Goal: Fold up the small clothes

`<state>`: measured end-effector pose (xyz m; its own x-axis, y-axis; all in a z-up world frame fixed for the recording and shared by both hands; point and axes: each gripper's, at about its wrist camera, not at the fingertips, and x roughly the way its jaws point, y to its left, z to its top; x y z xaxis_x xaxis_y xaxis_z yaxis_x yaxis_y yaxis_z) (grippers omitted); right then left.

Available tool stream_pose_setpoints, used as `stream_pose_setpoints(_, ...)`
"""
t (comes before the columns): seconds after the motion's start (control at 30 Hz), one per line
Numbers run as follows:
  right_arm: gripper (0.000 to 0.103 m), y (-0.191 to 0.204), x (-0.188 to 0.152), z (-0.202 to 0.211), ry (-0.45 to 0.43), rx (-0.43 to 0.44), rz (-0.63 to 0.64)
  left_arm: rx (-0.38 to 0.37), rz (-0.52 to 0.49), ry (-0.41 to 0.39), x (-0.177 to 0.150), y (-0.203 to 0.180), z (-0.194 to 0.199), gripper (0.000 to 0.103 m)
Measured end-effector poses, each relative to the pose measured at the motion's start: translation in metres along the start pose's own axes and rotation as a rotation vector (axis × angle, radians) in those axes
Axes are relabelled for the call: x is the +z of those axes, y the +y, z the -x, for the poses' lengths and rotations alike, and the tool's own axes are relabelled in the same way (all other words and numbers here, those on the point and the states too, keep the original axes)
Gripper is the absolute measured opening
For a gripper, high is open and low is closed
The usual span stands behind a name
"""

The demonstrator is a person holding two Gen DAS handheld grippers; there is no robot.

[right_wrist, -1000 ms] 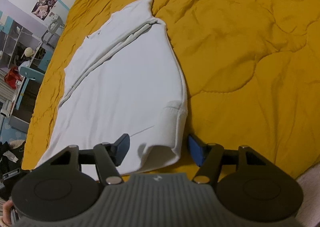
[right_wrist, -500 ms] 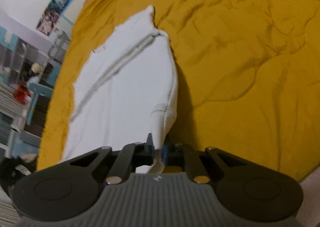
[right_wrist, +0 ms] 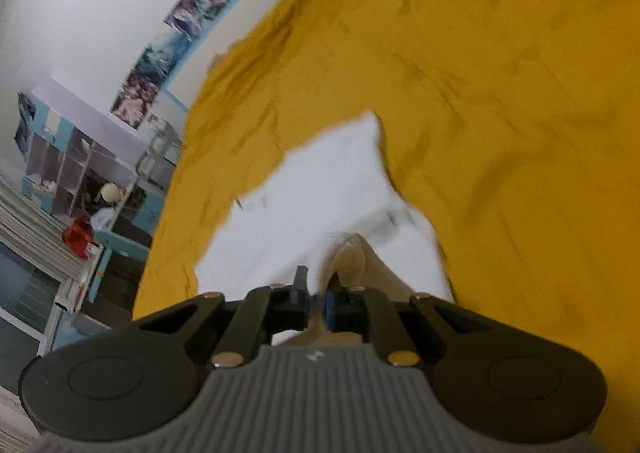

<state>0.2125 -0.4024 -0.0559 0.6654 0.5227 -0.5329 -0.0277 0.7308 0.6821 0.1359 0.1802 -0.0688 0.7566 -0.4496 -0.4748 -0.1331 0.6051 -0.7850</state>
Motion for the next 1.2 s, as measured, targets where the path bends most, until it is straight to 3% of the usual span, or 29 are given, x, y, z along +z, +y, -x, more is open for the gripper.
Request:
stream_pose_setpoints(0.13, 0.002, 0.012, 0.064, -0.07, -0.038, -0.013, 0.006, 0.002, -0.099, -0.01, 0.062, -0.008, -0.053, 0.004)
stream_pose_setpoints(0.27, 0.002, 0.017, 0.11, -0.147, -0.056, -0.07, 0.052, 0.058, -0.139, -0.021, 0.106, 0.004, -0.113, 0.004)
stream_pose_setpoints(0.43, 0.001, 0.014, 0.133, -0.244, -0.05, -0.192, 0.069, 0.171, -0.148, -0.011, 0.133, 0.033, -0.181, 0.006)
stream_pose_setpoints(0.53, 0.003, 0.011, 0.13, -0.278, -0.052, -0.256, 0.091, 0.252, -0.156, -0.029, 0.14, 0.042, -0.2, 0.01)
stream_pose_setpoints(0.57, 0.008, 0.009, 0.128, -0.281, -0.072, -0.259, 0.084, 0.261, -0.159, -0.026, 0.142, 0.042, -0.202, 0.013)
stream_pose_setpoints(0.67, 0.057, 0.003, 0.122, -0.268, -0.171, -0.295, 0.075, 0.29, -0.179, -0.055, 0.149, 0.035, -0.186, 0.019)
stream_pose_setpoints(0.7, 0.06, 0.001, 0.122, -0.258, -0.221, -0.305, 0.086, 0.302, -0.207, -0.099, 0.15, 0.028, -0.172, 0.021)
stream_pose_setpoints(0.8, 0.057, -0.011, 0.129, -0.229, -0.212, -0.258, 0.084, 0.312, -0.255, -0.178, 0.153, 0.011, -0.132, 0.024)
stream_pose_setpoints(0.93, 0.057, -0.016, 0.112, -0.168, -0.165, -0.137, 0.076, 0.228, -0.309, -0.125, 0.111, -0.004, -0.088, 0.036)
stream_pose_setpoints(0.97, 0.057, -0.018, 0.103, -0.153, -0.148, -0.107, 0.06, 0.204, -0.317, -0.123, 0.089, -0.005, -0.073, 0.04)
stream_pose_setpoints(1.0, 0.057, -0.019, 0.091, -0.138, -0.132, -0.074, 0.035, 0.179, -0.301, -0.117, 0.07, -0.004, -0.063, 0.056)
stream_pose_setpoints(1.03, 0.057, -0.021, 0.081, -0.124, -0.121, -0.038, 0.006, 0.152, -0.251, -0.118, 0.047, 0.002, -0.051, 0.065)
stream_pose_setpoints(1.07, 0.058, -0.022, 0.066, -0.11, -0.107, -0.003, -0.023, 0.139, -0.191, -0.115, 0.025, 0.01, -0.043, 0.067)
stream_pose_setpoints(1.2, 0.059, -0.032, 0.01, -0.084, -0.042, 0.059, -0.161, 0.141, 0.091, -0.086, -0.043, 0.06, -0.033, 0.066)
